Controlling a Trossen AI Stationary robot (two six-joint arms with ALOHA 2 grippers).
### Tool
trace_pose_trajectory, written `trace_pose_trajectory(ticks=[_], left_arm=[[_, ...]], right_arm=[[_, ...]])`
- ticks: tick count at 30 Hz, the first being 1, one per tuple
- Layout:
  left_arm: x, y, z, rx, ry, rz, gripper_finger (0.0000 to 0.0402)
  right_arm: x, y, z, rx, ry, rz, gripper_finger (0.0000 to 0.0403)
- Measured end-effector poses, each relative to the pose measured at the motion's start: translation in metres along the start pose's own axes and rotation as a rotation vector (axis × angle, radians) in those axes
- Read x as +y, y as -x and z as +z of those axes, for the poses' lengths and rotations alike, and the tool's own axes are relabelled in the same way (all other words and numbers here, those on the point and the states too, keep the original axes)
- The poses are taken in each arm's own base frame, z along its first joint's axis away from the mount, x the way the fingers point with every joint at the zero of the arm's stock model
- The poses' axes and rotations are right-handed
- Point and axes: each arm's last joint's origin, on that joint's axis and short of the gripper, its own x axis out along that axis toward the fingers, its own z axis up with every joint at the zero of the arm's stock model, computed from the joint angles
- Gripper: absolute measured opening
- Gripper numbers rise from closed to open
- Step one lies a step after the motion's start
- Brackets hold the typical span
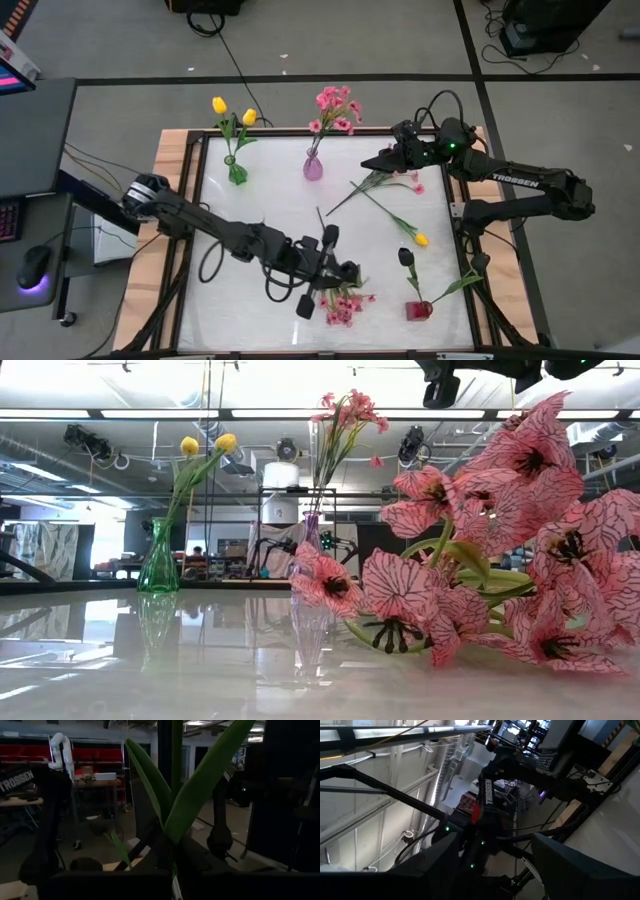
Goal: Sort flowers into vase by color
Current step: Put the black flower into the red vase
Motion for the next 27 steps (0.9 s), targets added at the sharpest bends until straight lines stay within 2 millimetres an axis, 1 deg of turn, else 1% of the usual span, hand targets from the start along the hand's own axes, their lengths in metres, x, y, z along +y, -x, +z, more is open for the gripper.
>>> trace_pose_trajectory(ticks=[2,9,16,19,23,27], left_arm=[[-0.001,-0.008,0.000,-0.006,0.000,-0.022,0.0014],[-0.004,-0.039,0.012,-0.069,-0.010,-0.045,0.0014],[-0.008,-0.069,0.009,-0.047,-0.017,-0.111,0.0014],[-0.013,-0.078,0.009,-0.057,-0.016,-0.154,0.0014],[-0.017,-0.086,0.007,-0.059,-0.017,-0.168,0.0014],[-0.018,-0.090,-0.001,-0.026,-0.017,-0.170,0.0014]], right_arm=[[0.000,0.000,0.000,0.001,-0.001,-0.001,0.0258],[0.000,0.000,0.000,0.000,0.000,-0.001,0.0258],[0.000,0.000,0.000,0.000,0.000,0.000,0.0258],[0.000,0.000,0.000,0.000,0.000,-0.001,0.0258],[0.000,0.000,0.000,0.000,0.000,0.000,0.0258],[0.000,0.000,0.000,0.000,0.000,0.000,0.0258]])
